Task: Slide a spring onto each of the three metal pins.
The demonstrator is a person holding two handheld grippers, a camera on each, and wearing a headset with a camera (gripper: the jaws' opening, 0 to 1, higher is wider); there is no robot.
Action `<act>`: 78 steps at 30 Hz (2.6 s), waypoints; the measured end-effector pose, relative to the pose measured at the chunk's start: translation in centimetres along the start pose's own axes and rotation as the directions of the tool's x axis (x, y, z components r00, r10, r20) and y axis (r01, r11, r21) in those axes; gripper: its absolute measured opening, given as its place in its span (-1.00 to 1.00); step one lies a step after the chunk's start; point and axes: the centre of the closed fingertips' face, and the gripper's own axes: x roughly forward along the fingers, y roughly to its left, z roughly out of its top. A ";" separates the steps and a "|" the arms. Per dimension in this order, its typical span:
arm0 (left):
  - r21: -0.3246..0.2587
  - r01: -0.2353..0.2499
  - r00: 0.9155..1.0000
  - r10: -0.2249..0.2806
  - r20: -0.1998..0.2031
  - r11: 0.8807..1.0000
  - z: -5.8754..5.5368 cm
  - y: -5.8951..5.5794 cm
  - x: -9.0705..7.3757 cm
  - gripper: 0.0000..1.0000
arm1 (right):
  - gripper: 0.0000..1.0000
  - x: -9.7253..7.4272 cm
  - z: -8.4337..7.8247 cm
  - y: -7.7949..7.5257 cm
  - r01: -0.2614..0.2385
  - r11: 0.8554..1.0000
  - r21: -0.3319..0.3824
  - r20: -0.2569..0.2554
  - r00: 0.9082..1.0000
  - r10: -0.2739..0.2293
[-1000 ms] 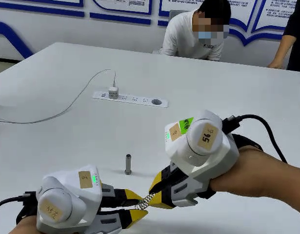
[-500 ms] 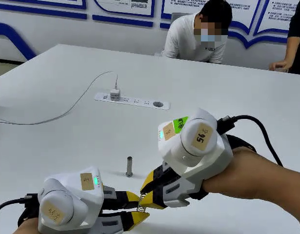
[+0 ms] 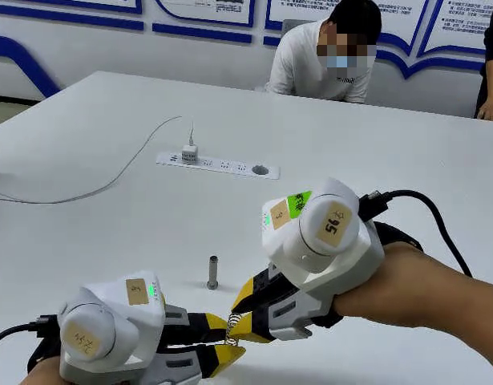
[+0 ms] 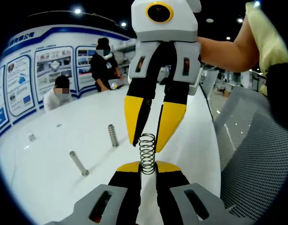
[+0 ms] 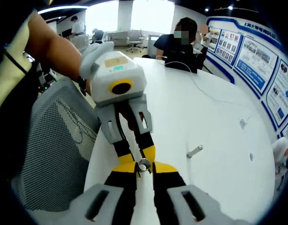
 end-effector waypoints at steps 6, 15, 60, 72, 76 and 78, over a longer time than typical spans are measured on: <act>-0.009 -0.001 1.000 0.002 0.004 1.000 0.1 0.0 0.0 -0.78 | -0.75 0.1 0.1 -0.1 0.002 1.000 0.002 0.010 1.000 -0.002; 0.010 -0.014 1.000 0.014 0.005 1.000 0.2 0.4 0.0 -0.77 | -0.76 0.2 0.4 -0.2 -0.001 1.000 0.019 0.023 1.000 0.001; -0.099 -0.149 0.989 0.147 -0.028 0.984 -1.6 3.7 -2.2 0.07 | -0.76 -0.9 3.1 -9.8 0.181 0.975 0.132 0.100 0.976 -0.195; -0.105 -0.158 0.987 0.156 -0.031 0.982 -1.7 3.9 -2.4 0.10 | -0.76 0.7 3.0 -11.7 0.193 0.966 0.174 0.098 0.972 -0.212; -0.106 -0.160 0.987 0.157 -0.032 0.981 -1.9 4.1 -2.4 0.10 | -0.76 1.3 2.8 -12.0 0.189 0.965 0.181 0.088 0.974 -0.207; -0.107 -0.161 0.987 0.158 -0.032 0.981 -1.9 4.1 -2.5 0.10 | -0.76 1.6 2.7 -12.1 0.183 0.965 0.189 0.085 0.976 -0.202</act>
